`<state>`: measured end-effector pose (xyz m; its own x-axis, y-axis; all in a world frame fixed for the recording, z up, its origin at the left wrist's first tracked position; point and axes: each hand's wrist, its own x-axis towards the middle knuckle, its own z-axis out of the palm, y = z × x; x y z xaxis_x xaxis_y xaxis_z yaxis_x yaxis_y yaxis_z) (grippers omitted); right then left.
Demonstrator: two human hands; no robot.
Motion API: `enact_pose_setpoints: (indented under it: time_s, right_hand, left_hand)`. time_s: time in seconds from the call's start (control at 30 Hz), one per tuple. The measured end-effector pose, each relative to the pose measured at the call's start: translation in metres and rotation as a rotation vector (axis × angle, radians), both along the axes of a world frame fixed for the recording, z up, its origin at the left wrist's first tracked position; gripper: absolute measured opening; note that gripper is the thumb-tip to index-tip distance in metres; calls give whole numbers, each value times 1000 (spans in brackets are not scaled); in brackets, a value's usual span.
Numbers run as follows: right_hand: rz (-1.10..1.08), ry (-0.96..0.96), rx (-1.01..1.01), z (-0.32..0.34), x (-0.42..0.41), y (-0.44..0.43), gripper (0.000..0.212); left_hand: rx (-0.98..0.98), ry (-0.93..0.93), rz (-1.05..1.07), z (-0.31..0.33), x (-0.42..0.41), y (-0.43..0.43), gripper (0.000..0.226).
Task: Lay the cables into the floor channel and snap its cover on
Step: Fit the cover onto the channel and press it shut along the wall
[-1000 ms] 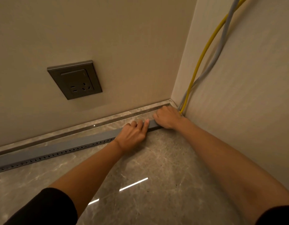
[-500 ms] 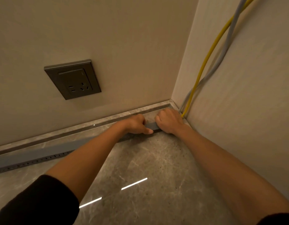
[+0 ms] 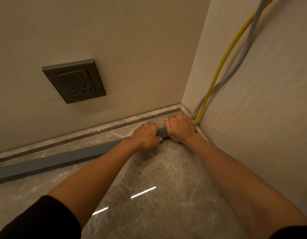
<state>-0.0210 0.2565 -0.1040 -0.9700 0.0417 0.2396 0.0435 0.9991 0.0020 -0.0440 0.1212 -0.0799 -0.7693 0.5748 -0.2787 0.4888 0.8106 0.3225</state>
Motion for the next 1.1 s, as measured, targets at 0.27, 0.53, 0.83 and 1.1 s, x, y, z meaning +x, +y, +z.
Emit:
enact_pose_setpoints:
  time_s: [0.27, 0.53, 0.83, 1.1]
  right_hand:
    - [62, 45, 15, 2, -4, 2, 45]
    - [29, -312, -101, 23, -12, 2, 46]
    - [-55, 389, -456, 15, 26, 14, 20]
    - [-408, 63, -781, 14, 56, 15, 26]
  left_hand:
    - [14, -25, 12, -3, -5, -2, 34]
    - [-19, 201, -146, -5, 9, -6, 42]
    - [30, -53, -47, 9, -6, -2, 34]
    - [244, -422, 14, 11, -10, -7, 10]
